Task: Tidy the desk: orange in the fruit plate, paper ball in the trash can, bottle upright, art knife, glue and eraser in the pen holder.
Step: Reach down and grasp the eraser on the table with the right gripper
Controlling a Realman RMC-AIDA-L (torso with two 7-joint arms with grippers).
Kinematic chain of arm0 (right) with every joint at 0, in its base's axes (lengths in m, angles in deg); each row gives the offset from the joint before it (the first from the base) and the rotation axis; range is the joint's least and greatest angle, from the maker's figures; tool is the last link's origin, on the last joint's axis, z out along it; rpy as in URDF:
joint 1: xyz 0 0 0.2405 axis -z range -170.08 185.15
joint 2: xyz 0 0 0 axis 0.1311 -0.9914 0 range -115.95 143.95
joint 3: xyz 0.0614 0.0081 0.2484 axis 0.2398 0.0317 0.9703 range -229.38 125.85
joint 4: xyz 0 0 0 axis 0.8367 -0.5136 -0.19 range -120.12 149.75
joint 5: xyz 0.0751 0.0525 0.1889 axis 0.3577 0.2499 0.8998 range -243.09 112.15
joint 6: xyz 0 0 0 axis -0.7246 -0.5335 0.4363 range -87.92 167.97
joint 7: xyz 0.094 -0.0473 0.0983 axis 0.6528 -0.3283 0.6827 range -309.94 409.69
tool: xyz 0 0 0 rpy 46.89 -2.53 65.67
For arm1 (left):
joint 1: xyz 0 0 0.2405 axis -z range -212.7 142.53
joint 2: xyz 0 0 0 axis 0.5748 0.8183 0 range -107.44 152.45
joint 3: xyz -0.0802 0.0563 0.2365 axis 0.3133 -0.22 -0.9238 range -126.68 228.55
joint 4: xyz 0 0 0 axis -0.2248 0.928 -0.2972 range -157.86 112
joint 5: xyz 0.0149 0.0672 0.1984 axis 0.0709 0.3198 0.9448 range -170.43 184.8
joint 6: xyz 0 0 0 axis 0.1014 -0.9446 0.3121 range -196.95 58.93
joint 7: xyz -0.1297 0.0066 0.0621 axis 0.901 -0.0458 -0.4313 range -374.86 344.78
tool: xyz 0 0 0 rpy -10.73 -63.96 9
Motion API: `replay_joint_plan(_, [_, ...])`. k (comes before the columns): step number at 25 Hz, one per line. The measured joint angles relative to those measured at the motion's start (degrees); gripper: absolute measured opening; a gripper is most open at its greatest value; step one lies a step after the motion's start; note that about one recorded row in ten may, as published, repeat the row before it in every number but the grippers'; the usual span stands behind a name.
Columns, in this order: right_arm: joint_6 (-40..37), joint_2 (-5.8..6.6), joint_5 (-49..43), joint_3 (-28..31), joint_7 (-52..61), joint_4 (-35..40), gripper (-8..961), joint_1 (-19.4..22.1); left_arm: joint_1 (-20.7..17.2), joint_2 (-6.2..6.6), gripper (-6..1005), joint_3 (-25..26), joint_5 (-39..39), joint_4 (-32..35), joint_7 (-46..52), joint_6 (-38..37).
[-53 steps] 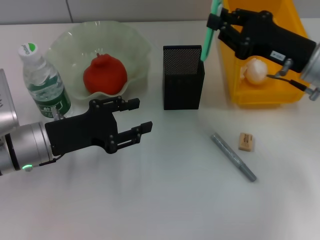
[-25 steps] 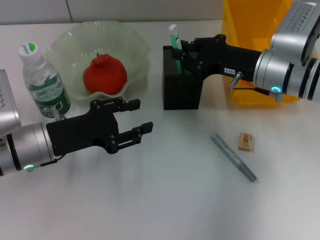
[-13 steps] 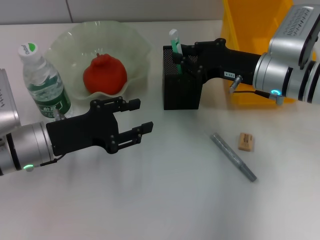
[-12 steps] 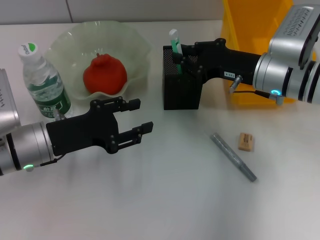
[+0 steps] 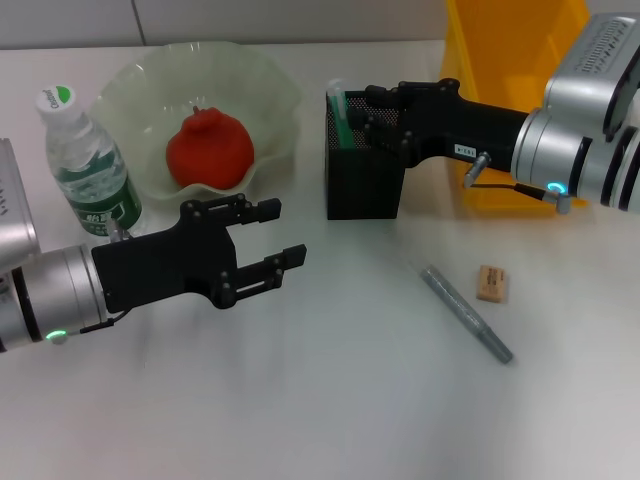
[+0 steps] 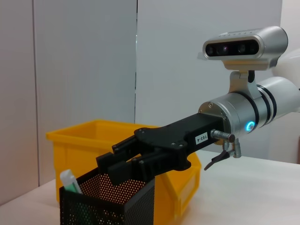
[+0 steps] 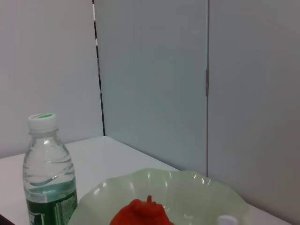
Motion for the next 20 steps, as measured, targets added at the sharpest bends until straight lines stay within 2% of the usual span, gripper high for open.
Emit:
replay_joint_plan(3, [-0.5,0.03,0.0,0.0,0.2,0.9,338,1.1,-0.1,-0.01,600,0.0,0.0,0.0,0.0,-0.1])
replay_joint_plan(8, [-3.6,0.11,0.1,0.0,3.8,5.9,340,4.4,-0.2,-0.05,600,0.0,0.0,0.0,0.0,-0.2])
replay_joint_plan(13, [-12.2,0.69,-0.3,0.7,10.1,14.2,342,9.8,-0.3,-0.08,600,0.0,0.0,0.0,0.0,-0.3])
replay_joint_plan(14, [-15.9,0.80,-0.5,1.9,12.4,17.5,343,12.4,-0.2,-0.05,600,0.1,0.0,0.0,0.0,-0.3])
replay_joint_plan(15, [-15.9,0.80,-0.5,1.9,12.4,17.5,343,12.4,-0.2,-0.03,600,0.1,0.0,0.0,0.0,-0.3])
replay_joint_plan(20, [-25.5,0.14,-5.8,8.8,15.4,22.7,346,17.7,0.0,-0.09,600,0.3,0.0,0.1,0.0,-1.0])
